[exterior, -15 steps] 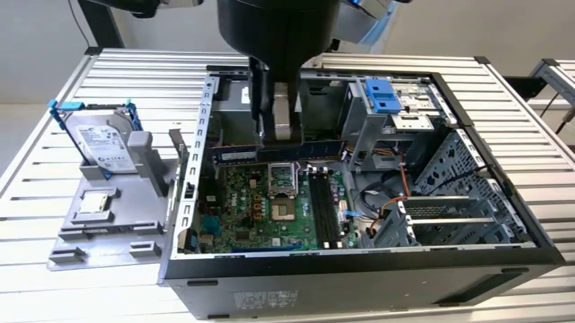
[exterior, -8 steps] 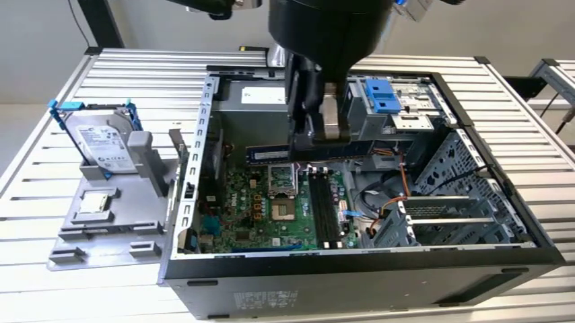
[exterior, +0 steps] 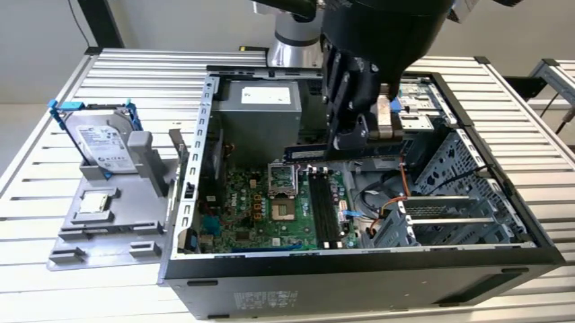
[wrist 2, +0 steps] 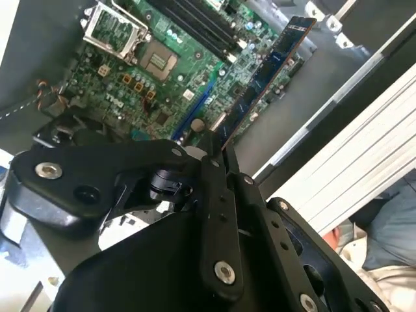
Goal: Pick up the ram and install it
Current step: 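Pick up the ram and move it above insertion slot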
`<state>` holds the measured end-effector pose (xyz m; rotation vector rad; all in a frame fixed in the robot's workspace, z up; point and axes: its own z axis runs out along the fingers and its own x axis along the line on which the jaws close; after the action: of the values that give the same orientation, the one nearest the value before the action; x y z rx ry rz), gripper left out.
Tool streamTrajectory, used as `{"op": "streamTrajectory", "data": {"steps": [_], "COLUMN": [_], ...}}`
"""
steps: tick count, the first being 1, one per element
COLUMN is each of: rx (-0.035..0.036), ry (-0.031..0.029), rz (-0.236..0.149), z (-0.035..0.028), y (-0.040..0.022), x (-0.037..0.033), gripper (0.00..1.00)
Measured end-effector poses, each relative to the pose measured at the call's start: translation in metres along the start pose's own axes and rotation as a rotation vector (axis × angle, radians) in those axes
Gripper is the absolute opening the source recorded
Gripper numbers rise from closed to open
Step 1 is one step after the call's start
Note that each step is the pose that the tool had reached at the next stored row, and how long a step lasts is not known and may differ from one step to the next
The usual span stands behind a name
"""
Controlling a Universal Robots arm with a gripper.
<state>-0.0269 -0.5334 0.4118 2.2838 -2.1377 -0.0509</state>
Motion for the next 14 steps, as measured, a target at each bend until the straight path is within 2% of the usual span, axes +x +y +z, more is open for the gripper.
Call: {"op": "streamTrajectory", "data": {"steps": [3,4,9,14], "rx": [0.0,-0.0001,-0.0002,-0.0003], "ry": [0.0,0.0001,0.0,0.0], "rz": [0.0,0.0,0.0,0.0], "z": [-0.0004,-0.0005,-0.0005,-0.0003], "y": [-0.0134,-0.0159,-0.0166,-0.0179], "x": [0.0009,0.001,-0.0003,-0.0182], "gripper": [0.0,0.0,0.0,0.0]}}
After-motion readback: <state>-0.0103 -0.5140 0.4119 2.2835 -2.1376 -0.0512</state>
